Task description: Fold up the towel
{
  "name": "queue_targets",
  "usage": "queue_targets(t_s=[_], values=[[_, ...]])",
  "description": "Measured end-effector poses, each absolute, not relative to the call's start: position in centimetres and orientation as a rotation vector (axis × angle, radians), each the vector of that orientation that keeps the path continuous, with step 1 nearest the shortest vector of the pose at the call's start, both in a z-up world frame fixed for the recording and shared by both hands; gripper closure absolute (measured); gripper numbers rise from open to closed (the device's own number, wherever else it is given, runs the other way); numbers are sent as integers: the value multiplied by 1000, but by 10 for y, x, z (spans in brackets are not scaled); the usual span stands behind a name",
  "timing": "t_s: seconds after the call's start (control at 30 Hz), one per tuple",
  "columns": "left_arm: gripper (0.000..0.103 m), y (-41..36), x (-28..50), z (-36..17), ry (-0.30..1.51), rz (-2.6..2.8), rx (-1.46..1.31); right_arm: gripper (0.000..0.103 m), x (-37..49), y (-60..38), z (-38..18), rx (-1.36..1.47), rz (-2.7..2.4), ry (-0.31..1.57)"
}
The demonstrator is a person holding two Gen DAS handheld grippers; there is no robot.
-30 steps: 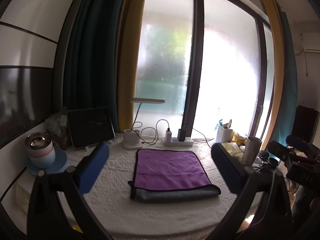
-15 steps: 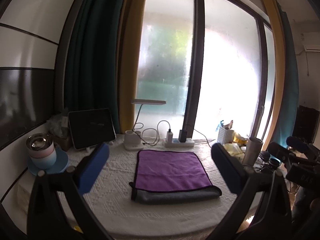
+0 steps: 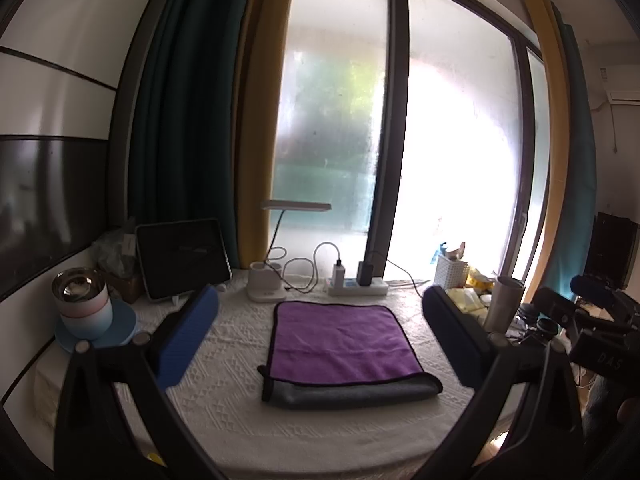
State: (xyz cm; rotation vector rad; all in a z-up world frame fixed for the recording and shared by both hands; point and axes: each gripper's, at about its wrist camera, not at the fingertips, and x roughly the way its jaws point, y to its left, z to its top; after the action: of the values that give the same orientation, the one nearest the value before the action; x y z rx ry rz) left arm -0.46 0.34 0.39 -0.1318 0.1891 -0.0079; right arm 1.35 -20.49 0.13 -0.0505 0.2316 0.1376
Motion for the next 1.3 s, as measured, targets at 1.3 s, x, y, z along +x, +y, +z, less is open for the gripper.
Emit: queue_targets(t_s=[1.3], values=[[0, 6, -7, 2, 186, -5, -137, 12, 14, -203, -5, -47, 137, 238]])
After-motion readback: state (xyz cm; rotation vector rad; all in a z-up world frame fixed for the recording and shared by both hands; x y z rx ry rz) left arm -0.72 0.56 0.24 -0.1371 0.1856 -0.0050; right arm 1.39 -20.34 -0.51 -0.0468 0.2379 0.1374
